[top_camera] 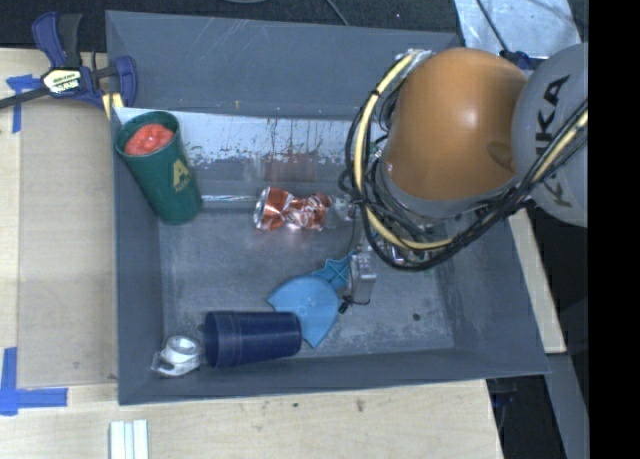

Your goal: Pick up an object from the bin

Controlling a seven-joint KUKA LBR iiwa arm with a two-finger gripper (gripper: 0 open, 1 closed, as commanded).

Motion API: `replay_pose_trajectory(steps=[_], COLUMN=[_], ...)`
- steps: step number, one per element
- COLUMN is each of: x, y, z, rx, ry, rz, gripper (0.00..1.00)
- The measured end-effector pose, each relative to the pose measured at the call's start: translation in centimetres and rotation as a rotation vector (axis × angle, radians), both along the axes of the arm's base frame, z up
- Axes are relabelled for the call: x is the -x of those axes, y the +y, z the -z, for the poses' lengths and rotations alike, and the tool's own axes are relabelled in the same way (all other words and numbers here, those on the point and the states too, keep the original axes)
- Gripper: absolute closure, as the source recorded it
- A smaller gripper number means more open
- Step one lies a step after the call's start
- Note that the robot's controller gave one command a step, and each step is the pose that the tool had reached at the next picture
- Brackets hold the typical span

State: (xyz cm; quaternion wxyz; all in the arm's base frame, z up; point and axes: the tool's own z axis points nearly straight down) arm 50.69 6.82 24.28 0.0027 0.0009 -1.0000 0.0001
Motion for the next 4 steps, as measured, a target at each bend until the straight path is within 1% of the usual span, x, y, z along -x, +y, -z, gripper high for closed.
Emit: replay_pose_trajectory(steps=[1,2,3,4], x=[-0.1,-1.1,-2.0,-2.7], y=[0.0,-0.7,-2.3,-2.7], z=[-0.5,4.4,7.8,10.3], rx=[-0.001,-0.001,-0.001,-0.001], ry=[-0.009,-0.011,-0.01,-0.011], rz=[0.002,-0.103,-0.363,-0.436], gripper=[0.0,0.0,0.0,0.0])
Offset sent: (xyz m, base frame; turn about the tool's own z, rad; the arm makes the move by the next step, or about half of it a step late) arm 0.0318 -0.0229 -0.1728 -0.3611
